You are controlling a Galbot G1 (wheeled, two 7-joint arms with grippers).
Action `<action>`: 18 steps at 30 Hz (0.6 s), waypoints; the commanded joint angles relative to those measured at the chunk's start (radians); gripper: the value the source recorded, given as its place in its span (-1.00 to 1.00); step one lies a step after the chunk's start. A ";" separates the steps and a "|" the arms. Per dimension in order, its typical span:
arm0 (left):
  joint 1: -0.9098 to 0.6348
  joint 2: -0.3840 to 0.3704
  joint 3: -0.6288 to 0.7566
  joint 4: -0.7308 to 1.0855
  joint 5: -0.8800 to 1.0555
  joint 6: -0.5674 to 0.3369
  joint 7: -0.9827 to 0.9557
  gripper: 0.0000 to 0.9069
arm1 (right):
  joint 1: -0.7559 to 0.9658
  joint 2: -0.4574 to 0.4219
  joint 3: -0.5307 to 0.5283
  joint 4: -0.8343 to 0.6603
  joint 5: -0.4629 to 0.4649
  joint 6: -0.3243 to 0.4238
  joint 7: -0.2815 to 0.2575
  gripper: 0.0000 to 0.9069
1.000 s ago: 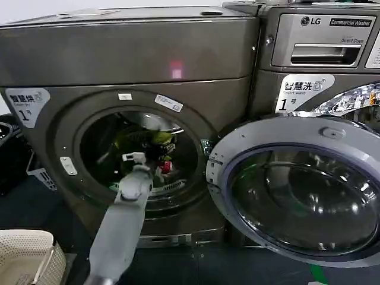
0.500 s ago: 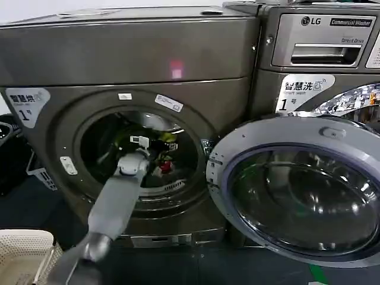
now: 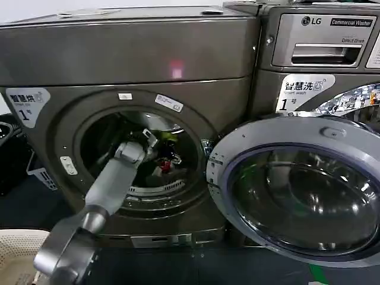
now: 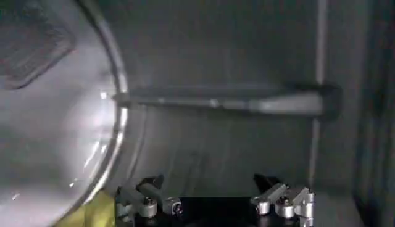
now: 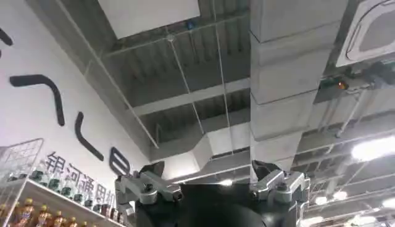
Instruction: Grasp the clothes from the dryer.
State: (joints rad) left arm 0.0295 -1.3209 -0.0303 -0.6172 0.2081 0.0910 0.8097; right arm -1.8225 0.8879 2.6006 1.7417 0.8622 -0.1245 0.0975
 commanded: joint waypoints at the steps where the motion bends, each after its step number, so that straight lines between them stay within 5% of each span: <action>1: -0.094 0.003 0.096 0.090 0.421 -0.157 0.126 1.00 | 0.002 0.002 0.001 0.002 0.002 0.000 0.000 1.00; 18: -0.123 -0.012 0.283 0.140 0.413 -0.128 0.134 1.00 | 0.024 -0.008 -0.028 0.004 -0.025 0.005 -0.007 1.00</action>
State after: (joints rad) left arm -0.0797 -1.3295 0.1816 -0.5144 0.6199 -0.0303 0.9226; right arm -1.8009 0.8810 2.5759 1.7447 0.8437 -0.1204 0.0903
